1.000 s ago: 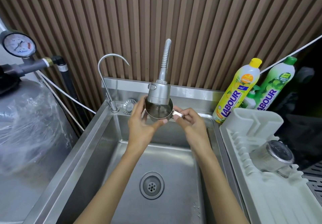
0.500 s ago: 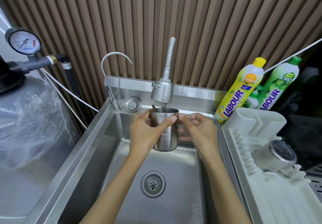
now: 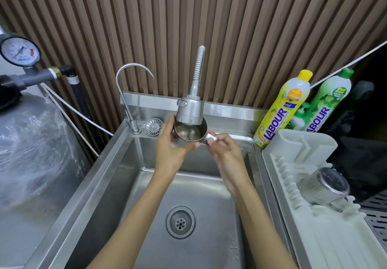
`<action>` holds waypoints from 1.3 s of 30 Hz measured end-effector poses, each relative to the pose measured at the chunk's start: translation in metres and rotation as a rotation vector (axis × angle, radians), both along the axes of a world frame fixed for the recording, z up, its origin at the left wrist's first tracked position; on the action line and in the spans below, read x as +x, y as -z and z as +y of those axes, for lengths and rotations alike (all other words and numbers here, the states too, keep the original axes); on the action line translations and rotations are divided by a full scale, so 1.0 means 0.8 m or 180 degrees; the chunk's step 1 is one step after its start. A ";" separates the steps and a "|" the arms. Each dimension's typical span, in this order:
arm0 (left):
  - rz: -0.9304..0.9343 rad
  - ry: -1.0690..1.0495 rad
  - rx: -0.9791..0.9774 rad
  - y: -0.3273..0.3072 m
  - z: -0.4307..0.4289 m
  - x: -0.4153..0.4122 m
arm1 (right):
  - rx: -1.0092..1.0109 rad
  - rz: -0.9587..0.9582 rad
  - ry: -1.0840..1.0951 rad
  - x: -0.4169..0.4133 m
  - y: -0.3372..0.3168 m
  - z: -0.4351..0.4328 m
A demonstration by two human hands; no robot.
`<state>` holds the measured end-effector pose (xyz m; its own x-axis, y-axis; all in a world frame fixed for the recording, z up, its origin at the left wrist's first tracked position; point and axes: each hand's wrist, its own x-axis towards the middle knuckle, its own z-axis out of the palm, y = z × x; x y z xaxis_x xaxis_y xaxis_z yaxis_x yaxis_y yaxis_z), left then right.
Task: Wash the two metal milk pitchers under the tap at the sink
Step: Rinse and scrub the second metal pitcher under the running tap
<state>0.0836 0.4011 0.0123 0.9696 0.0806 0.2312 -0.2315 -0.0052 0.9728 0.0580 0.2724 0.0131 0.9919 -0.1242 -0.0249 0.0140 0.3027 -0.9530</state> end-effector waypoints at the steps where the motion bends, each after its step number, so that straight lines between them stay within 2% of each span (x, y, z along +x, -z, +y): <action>1: -0.0188 -0.0146 0.0311 -0.002 0.002 -0.001 | 0.0311 0.0030 -0.0126 0.002 0.007 0.001; 4: -0.0449 -0.0468 0.0952 -0.009 0.007 -0.011 | 0.0611 0.0165 -0.0337 0.001 0.016 0.005; 10: -0.0193 -0.0905 0.1324 -0.010 0.010 -0.027 | -0.0156 0.0349 -0.0090 -0.010 0.002 0.007; 14: 0.0338 -0.0531 0.1083 -0.005 0.010 -0.033 | -0.1063 0.0515 0.0418 -0.013 -0.020 -0.001; 18: 0.0854 0.0293 0.0513 0.004 0.010 -0.028 | -0.2625 0.0218 0.0936 -0.018 -0.037 -0.006; 21: 0.0927 0.0682 -0.0056 0.009 0.008 -0.018 | -0.2983 -0.0060 0.1133 -0.025 -0.046 -0.003; 23: 0.0816 0.0805 -0.0307 0.012 0.003 -0.011 | -0.2776 -0.0206 0.1160 -0.026 -0.045 0.000; 28: 0.0119 0.0425 -0.0401 0.004 -0.001 0.002 | -0.1270 -0.0334 0.0631 -0.014 -0.026 0.004; 32: -0.0426 0.0054 0.0097 -0.003 0.009 0.006 | -0.0613 -0.0167 0.0123 -0.004 -0.012 0.003; 39: -0.0696 -0.0340 0.1072 -0.020 0.023 -0.017 | 0.0290 0.0128 -0.0080 -0.009 0.010 0.019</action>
<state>0.0702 0.4193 0.0280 0.8849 0.0627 0.4615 -0.4135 -0.3500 0.8406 0.0504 0.2874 0.0047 0.9927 -0.0948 -0.0749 -0.0324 0.3878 -0.9212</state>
